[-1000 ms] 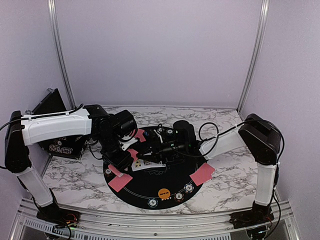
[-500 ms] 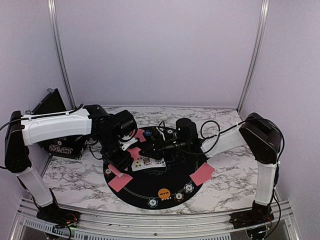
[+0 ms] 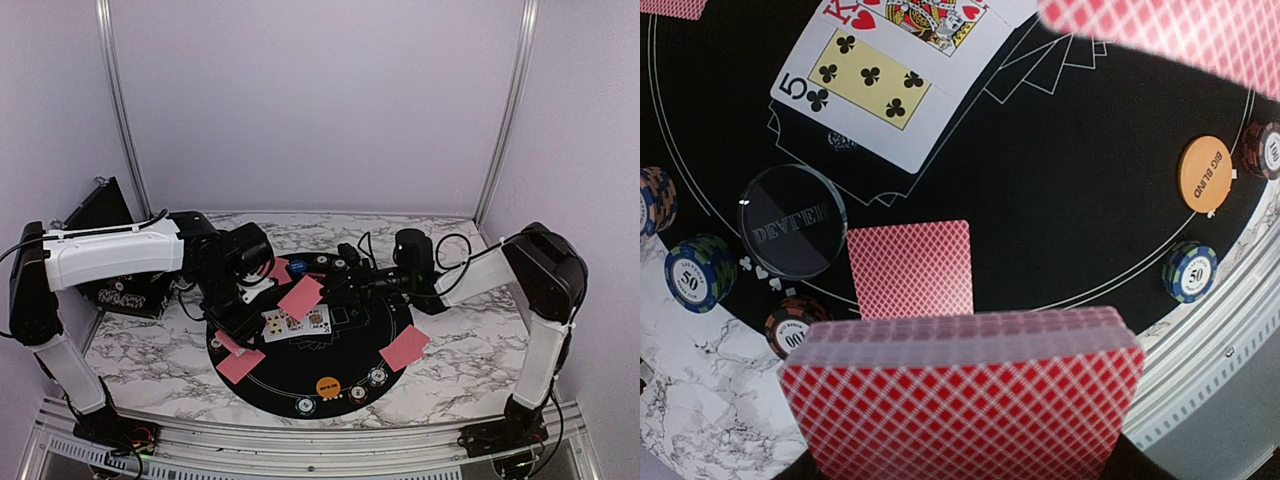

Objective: Distribute texas hold em gaming equipment
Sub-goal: Pick up the poker card from the face-down deck piles, then place the poker card in the community card area.

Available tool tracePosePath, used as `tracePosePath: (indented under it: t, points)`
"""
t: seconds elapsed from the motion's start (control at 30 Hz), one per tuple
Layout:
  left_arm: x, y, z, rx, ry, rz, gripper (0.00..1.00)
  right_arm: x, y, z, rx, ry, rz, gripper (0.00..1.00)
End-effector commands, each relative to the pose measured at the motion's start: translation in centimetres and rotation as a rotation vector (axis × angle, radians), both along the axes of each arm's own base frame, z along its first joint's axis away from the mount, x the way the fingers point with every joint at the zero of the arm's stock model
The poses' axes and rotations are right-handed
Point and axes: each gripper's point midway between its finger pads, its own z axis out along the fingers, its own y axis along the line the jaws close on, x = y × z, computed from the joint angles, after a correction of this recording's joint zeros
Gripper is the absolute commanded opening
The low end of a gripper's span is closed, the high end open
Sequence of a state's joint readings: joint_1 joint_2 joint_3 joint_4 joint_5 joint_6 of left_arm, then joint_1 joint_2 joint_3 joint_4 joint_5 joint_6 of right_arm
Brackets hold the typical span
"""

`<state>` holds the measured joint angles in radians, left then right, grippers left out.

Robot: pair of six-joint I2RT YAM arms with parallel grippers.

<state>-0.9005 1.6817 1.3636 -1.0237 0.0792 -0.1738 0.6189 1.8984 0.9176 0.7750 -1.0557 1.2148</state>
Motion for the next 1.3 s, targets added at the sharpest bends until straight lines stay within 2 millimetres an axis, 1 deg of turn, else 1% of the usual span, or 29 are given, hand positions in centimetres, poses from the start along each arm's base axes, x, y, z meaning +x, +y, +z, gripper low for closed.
tracePosePath:
  t: [0.0,0.07,0.17,0.23,0.33,0.7,0.97,1.27]
  points:
    - [-0.3,0.2,0.7,-0.013,-0.014,-0.006,0.59,0.3,-3.6,-0.5,-0.017,-0.067,0.032,0.0]
    - [-0.3,0.2,0.8,-0.013,-0.014,-0.009,0.59,1.2,-5.5,-2.3,-0.073,-0.068,0.011,0.0]
    - [-0.3,0.2,0.8,-0.015,-0.014,-0.009,0.59,1.7,-7.2,-4.2,-0.137,-0.088,0.012,0.0]
    - [-0.2,0.1,0.8,-0.016,-0.015,-0.011,0.59,2.0,-7.8,-5.5,-0.194,-0.104,0.023,0.0]
    - [-0.2,0.1,0.8,-0.015,-0.014,-0.013,0.59,2.1,-8.1,-7.5,-0.265,-0.129,0.069,0.0]
    - [-0.2,0.3,1.0,-0.019,-0.021,-0.013,0.59,4.7,-8.2,-11.0,-0.428,-0.208,0.141,0.0]
    - [-0.3,0.3,0.9,-0.015,-0.019,-0.013,0.59,6.1,-7.9,-12.2,-0.5,-0.264,0.183,0.0]
    - [-0.3,0.3,0.9,-0.017,-0.019,-0.011,0.59,7.0,-6.6,-13.5,-0.632,-0.34,0.238,0.0]
